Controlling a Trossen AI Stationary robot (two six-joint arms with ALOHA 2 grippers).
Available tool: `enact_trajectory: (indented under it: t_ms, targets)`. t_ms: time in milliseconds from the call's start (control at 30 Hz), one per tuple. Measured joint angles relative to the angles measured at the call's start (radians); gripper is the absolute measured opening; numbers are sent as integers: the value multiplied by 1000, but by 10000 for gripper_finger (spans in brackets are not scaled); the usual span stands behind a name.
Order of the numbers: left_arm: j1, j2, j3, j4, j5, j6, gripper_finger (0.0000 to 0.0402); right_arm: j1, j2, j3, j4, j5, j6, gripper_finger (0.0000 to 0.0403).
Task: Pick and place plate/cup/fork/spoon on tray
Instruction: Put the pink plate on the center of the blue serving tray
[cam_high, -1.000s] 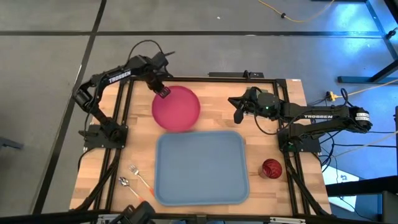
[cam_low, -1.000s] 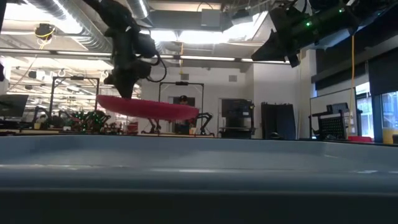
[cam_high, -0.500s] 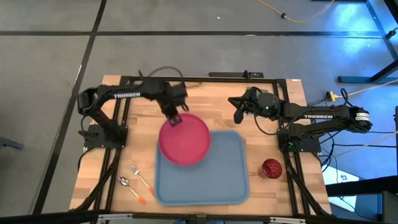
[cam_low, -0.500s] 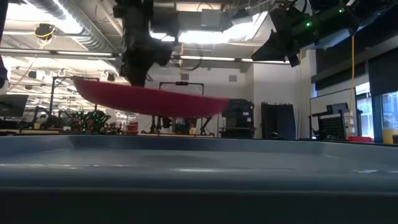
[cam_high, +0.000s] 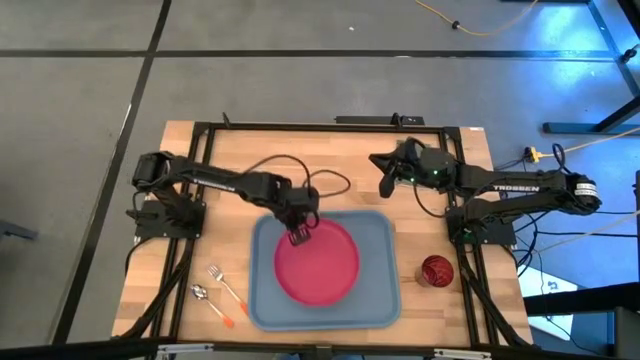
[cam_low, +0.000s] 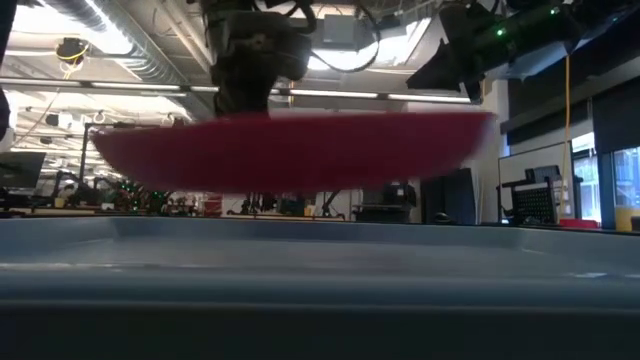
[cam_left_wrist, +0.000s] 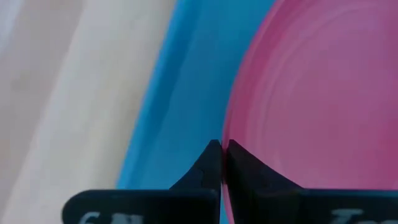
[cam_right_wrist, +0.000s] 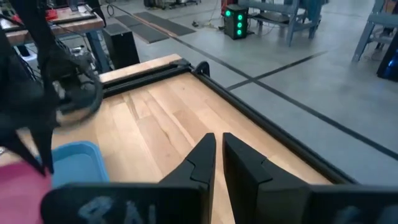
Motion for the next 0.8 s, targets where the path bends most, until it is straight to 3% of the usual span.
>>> enact_trajectory:
  t_ms: [567,800]
  targets:
    - [-28,104,0,78,66,-29,0,0,-66,0,-6,-1,-12,35]
    - [-27,97,0,99,33,-29,0,0,-66,0,-10,-1,-12,35]
